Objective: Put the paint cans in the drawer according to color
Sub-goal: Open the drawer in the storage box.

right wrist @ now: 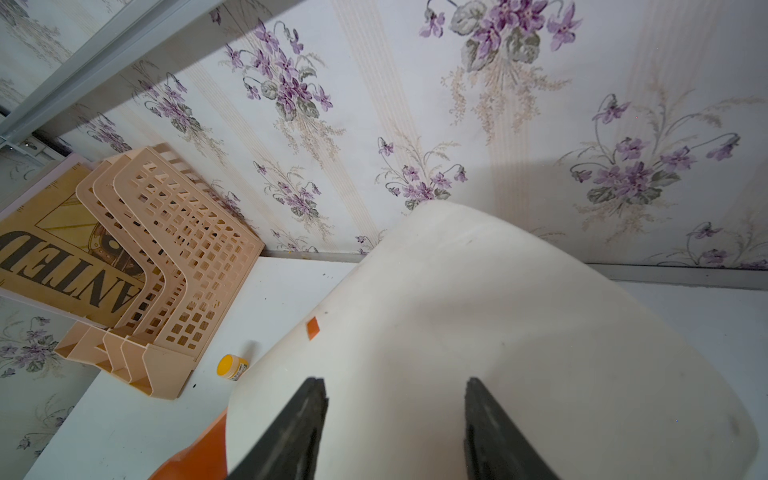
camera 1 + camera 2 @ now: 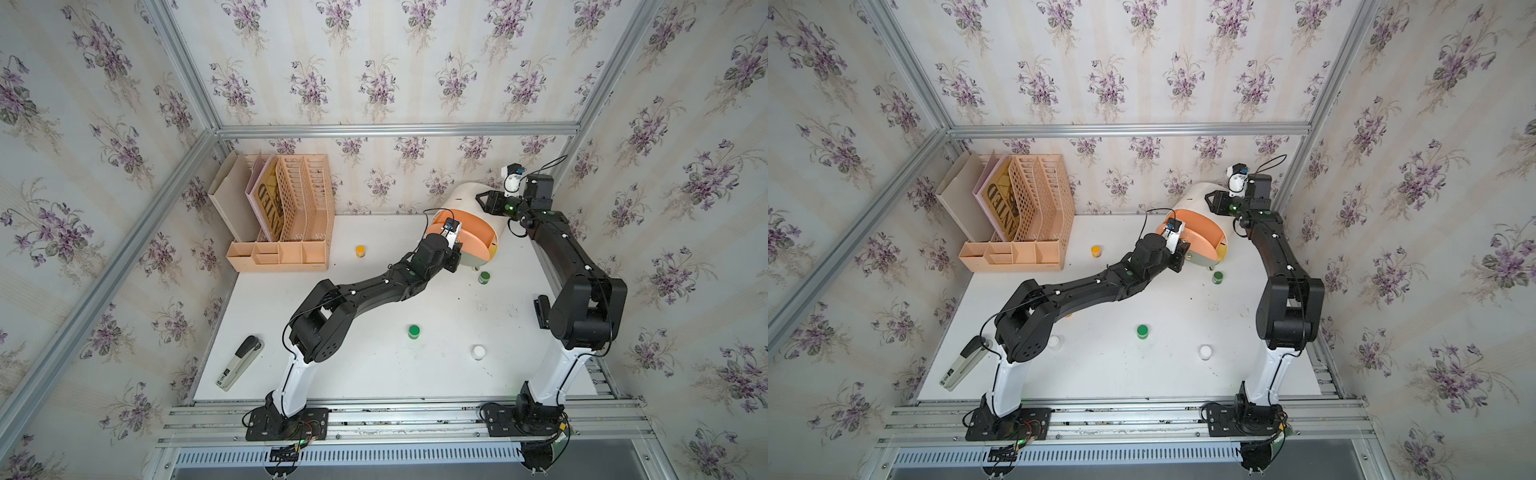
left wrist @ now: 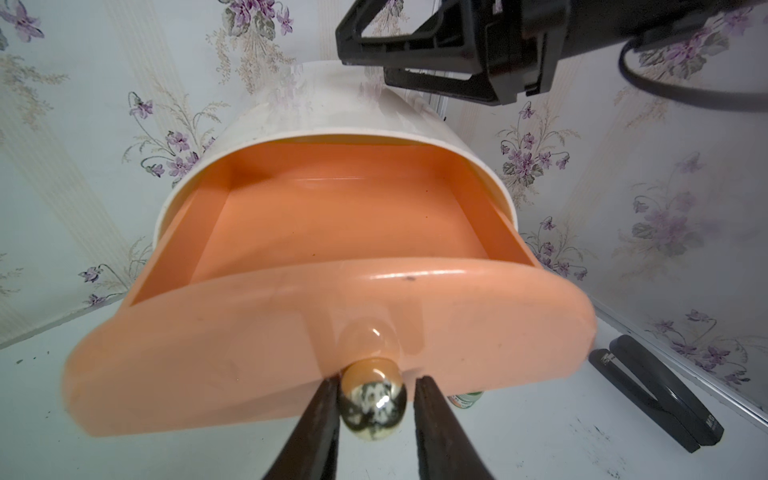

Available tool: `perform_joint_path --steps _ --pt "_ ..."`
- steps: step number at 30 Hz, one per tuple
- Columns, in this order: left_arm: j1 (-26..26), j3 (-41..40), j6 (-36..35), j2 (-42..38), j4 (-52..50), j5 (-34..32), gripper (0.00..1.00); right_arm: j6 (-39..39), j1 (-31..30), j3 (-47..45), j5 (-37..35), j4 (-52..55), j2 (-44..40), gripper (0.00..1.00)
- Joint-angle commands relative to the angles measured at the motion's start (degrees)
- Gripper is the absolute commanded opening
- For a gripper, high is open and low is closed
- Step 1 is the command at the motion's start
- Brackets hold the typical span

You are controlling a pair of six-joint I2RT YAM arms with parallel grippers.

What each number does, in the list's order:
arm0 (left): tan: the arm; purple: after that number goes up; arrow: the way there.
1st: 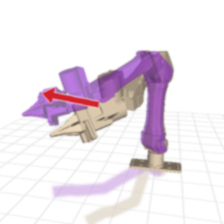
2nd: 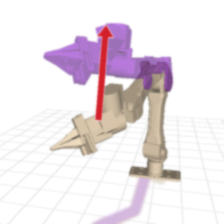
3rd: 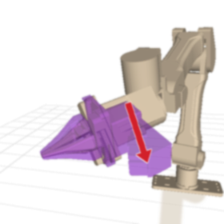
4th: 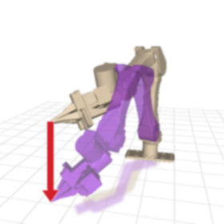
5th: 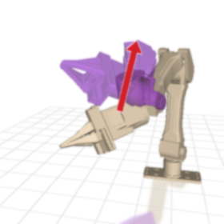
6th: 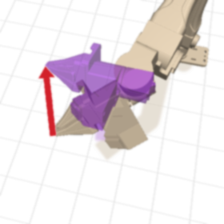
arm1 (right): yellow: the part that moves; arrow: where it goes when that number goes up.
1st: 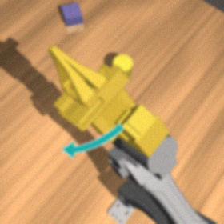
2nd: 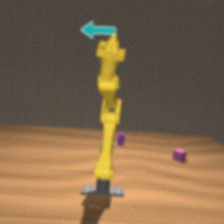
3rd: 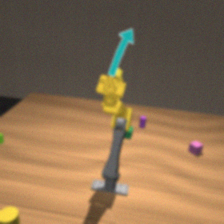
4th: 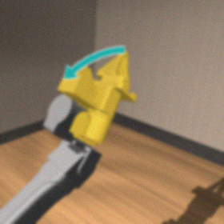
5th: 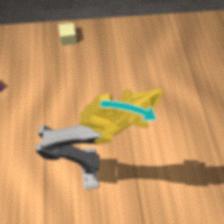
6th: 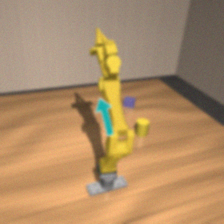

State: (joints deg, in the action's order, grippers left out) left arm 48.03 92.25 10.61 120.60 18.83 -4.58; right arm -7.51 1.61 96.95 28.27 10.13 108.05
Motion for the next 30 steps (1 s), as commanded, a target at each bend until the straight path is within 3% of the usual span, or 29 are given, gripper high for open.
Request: perform_joint_path --steps 1,9,26,28,30 --pt "-0.2 0.4 0.4 0.2 0.7 -0.3 0.26 0.2 0.1 -0.2 0.4 -0.5 -0.3 0.57" --pt "-0.8 -1.7 -1.1 -1.6 1.3 0.0 0.16 0.6 0.2 -0.4 0.4 -0.4 -0.3 0.56" --pt "-2.2 -5.9 -1.6 -5.0 1.2 4.4 0.13 1.0 0.2 -0.5 0.5 -0.4 -0.1 0.56" --pt "-2.2 -6.2 -1.4 -5.0 1.3 4.5 0.17 1.1 0.2 -0.5 0.5 -0.5 -0.2 0.56" --pt "-2.2 -6.0 -1.3 -5.0 1.0 4.5 0.37 1.2 0.2 -0.5 0.5 -0.3 -0.3 0.56"
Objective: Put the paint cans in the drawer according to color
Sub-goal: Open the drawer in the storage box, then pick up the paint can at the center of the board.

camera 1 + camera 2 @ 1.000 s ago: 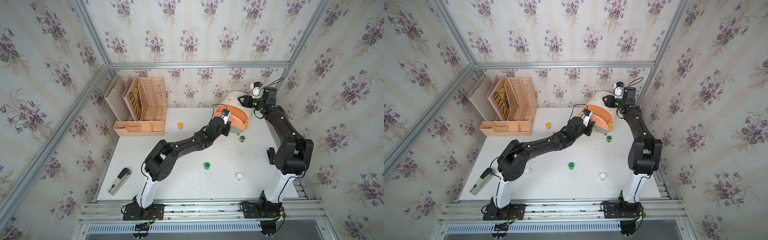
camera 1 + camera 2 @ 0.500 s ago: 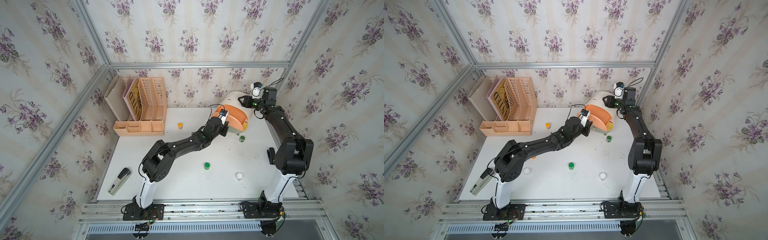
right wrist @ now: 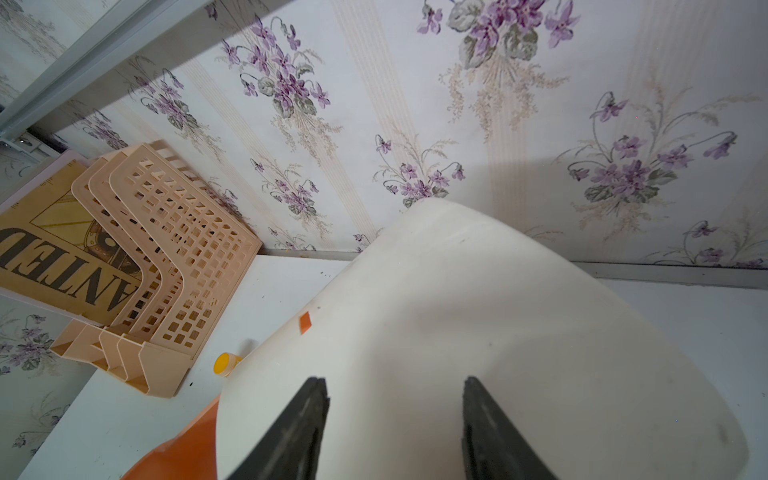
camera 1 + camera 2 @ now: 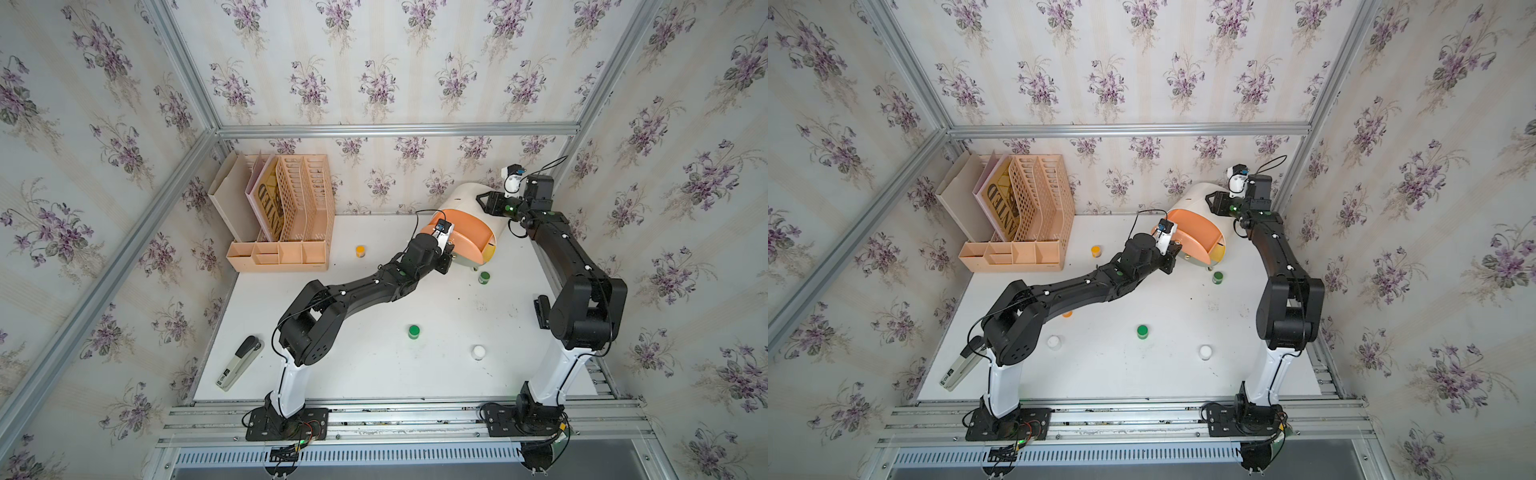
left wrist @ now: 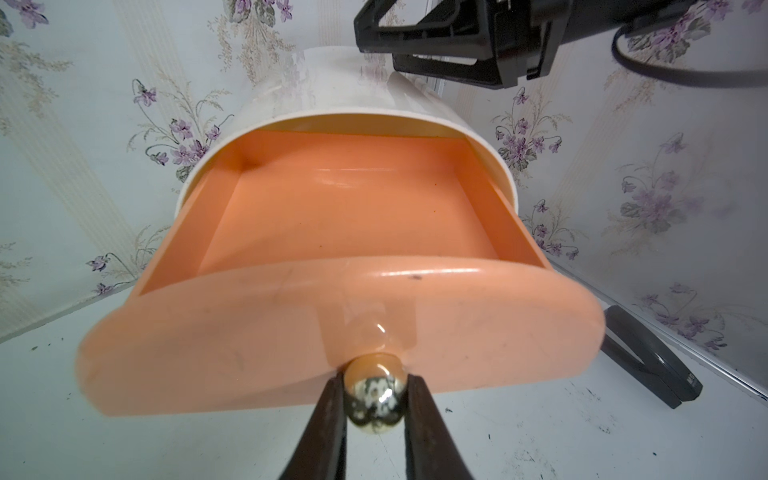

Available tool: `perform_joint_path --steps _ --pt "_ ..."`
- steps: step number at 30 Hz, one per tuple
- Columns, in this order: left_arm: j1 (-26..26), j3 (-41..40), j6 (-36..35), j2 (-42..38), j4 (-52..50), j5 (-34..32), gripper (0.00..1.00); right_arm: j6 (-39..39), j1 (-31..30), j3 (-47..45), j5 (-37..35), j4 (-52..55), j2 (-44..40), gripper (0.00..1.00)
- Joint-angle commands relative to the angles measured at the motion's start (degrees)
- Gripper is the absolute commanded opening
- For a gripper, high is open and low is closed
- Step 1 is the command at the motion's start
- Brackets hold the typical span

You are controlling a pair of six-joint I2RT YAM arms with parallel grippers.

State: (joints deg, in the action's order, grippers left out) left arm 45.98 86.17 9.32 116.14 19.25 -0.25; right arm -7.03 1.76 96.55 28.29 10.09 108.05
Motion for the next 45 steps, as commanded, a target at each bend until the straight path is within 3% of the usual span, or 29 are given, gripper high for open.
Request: perform_joint_path --steps 1,12,19,21,26,36,41,45 --pt "-0.3 0.1 0.0 -0.5 0.5 0.2 0.38 0.7 0.0 -0.1 0.6 -0.2 -0.4 0.56" --pt "-0.3 -1.6 -0.9 -4.9 -1.7 0.7 0.52 3.2 0.0 -0.1 -2.4 7.0 -6.2 0.60" --pt "-0.3 -8.8 -1.8 -14.9 -7.1 0.3 0.65 2.3 0.0 -3.9 -7.1 18.1 -15.0 0.61" --pt "-0.3 -10.9 -2.3 -18.4 -9.6 0.5 0.71 0.8 0.0 -5.8 -8.7 21.0 -18.1 0.61" --pt "-0.4 -13.7 -2.3 -26.6 -20.9 -1.5 0.99 -3.7 0.0 -14.9 -9.8 25.1 -29.0 0.62" --pt "-4.5 -20.5 4.7 -38.6 -34.2 -7.6 0.99 -6.2 -1.2 -38.1 -8.5 34.0 -48.2 0.60" --pt "-5.9 -21.7 6.9 -41.4 -42.0 -11.5 0.99 -12.6 -4.6 -47.0 -9.1 39.0 -56.0 0.58" --pt "-7.2 -22.8 8.2 -42.7 -46.0 -10.4 0.99 -19.4 -9.5 -51.2 -12.0 41.5 -60.5 0.58"
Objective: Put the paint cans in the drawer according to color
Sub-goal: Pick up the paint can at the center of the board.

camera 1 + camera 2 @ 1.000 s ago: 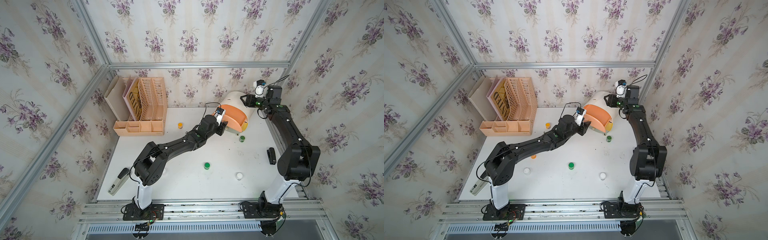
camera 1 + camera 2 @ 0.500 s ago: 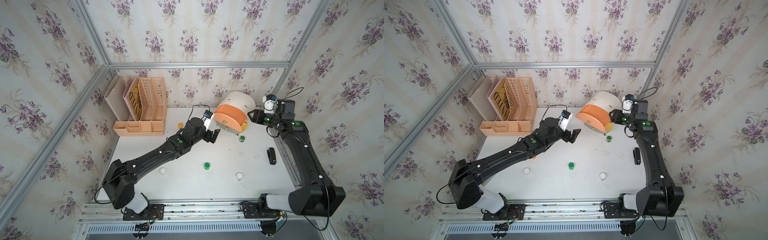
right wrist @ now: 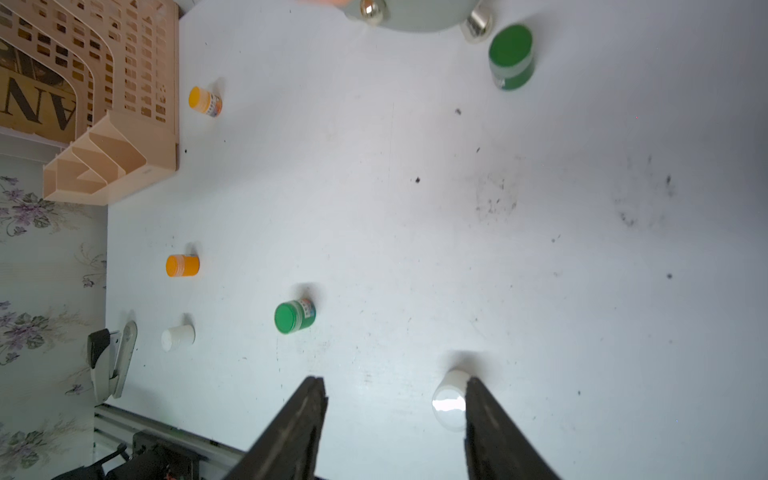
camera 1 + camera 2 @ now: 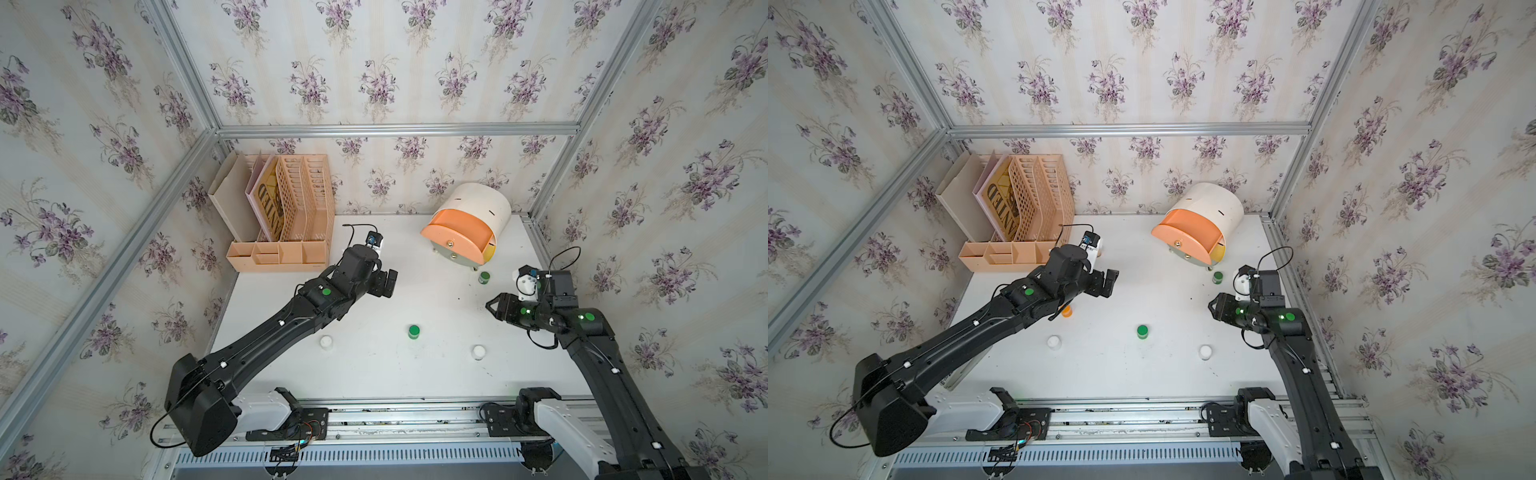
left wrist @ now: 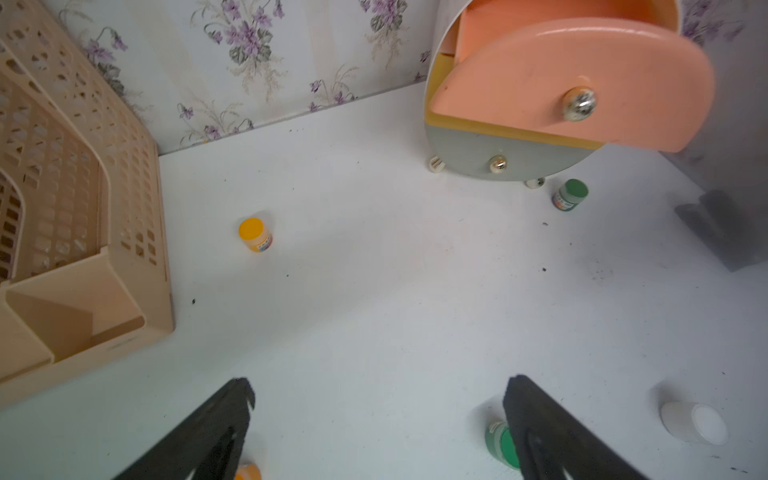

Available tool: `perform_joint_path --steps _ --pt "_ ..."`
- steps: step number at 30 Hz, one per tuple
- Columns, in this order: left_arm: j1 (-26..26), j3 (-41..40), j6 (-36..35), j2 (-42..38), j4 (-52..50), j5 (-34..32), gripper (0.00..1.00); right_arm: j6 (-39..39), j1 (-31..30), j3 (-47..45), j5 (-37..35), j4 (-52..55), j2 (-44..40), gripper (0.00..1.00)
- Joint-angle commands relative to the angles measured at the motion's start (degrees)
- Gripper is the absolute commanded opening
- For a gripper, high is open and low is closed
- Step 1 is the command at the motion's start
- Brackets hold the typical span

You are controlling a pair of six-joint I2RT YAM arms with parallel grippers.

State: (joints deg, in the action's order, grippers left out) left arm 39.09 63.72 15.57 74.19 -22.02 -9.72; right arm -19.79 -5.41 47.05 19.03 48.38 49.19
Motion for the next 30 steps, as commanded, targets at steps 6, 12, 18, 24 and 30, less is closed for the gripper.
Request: perform_joint_path --steps 6,12,18,24,30 --pt "-0.3 -2.3 2.6 -2.1 -6.4 0.7 0.99 -14.1 -13.4 -4.6 -11.4 5.6 0.6 0.56" --pt "-0.3 -4.3 2.3 -3.1 -6.7 1.8 0.99 -17.5 -15.9 -8.5 -12.6 4.1 2.2 0.53" --pt "-0.3 -5.5 1.6 -3.1 -6.6 2.1 0.99 -18.4 -16.5 -11.2 -11.8 -1.5 6.4 0.50" --pt "-0.3 -6.7 1.6 -3.8 -5.9 2.5 0.99 -18.7 -18.3 -11.5 -12.1 -3.4 11.2 0.47" --pt "-0.3 -8.1 1.6 -4.3 -5.1 2.3 0.99 -18.2 -19.1 -11.4 -13.7 -3.0 14.2 0.49"
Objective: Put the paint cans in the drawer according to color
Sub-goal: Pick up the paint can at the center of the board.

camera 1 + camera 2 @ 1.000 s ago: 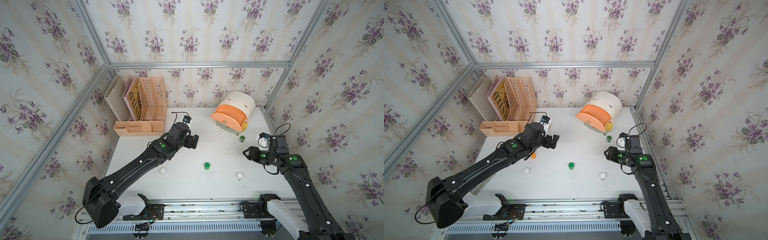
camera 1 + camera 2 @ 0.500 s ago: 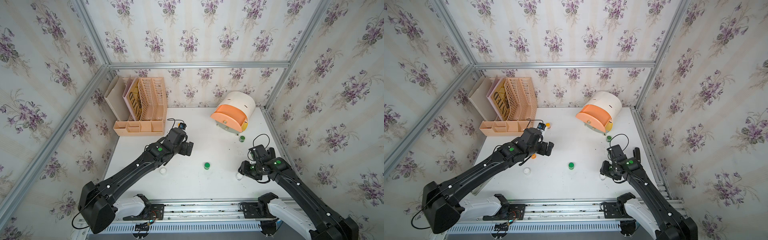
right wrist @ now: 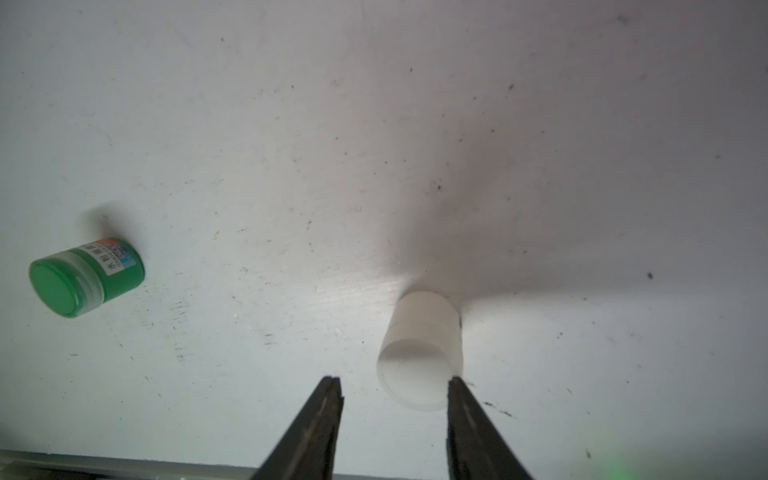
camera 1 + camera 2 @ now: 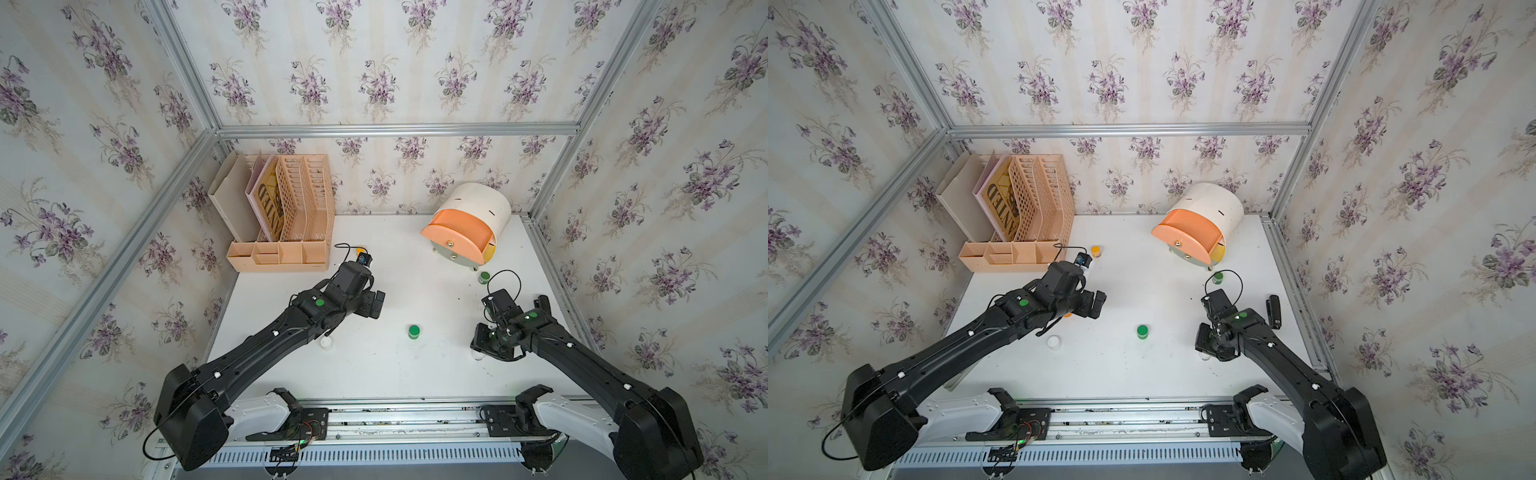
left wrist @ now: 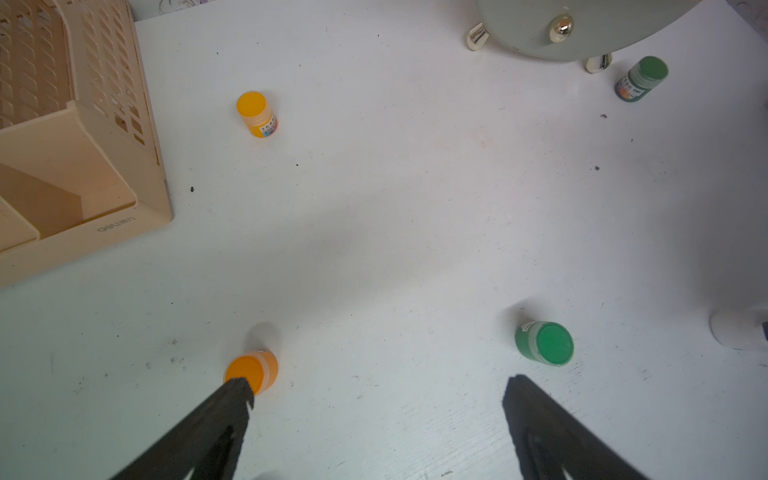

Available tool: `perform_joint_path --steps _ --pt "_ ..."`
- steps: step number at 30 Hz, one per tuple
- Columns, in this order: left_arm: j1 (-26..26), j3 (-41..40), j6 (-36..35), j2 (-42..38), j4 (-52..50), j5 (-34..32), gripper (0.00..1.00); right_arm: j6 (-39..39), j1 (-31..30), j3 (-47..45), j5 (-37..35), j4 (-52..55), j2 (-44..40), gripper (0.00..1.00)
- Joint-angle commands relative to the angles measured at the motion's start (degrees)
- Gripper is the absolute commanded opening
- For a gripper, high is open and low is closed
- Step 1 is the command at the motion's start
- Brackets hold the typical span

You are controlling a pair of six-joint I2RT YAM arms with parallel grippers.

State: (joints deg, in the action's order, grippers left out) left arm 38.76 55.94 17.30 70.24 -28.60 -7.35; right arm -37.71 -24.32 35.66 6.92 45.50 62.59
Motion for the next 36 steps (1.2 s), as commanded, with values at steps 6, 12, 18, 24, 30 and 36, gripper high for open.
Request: perform_joint_path --steps 6,12,18,24,30,36 --pt "0.0 -1.2 -0.4 -0.6 2.0 -0.3 0.99 -0.3 -1.0 -0.1 -2.6 0.3 2.5 0.56" --pt "-0.1 -1.5 -0.8 -0.9 1.9 -0.7 0.99 -0.2 -1.5 -0.1 -2.7 0.5 4.0 0.56" --pt "-0.3 -2.3 -0.7 -1.7 2.0 -1.1 0.99 -0.6 -2.1 0.2 -3.0 -0.4 3.8 0.53" --pt "-0.4 -2.4 -0.9 -2.3 1.6 -1.3 0.99 -0.4 -2.2 -0.3 -2.6 -1.9 4.8 0.47" --pt "-0.5 -2.5 -0.9 -2.6 1.1 -1.3 0.99 -0.3 -2.2 -0.7 -2.4 -3.3 6.1 0.41" --pt "-0.6 -2.3 -1.0 -3.4 0.8 -1.4 0.99 0.1 -2.2 1.2 -3.2 -2.1 6.6 0.29"
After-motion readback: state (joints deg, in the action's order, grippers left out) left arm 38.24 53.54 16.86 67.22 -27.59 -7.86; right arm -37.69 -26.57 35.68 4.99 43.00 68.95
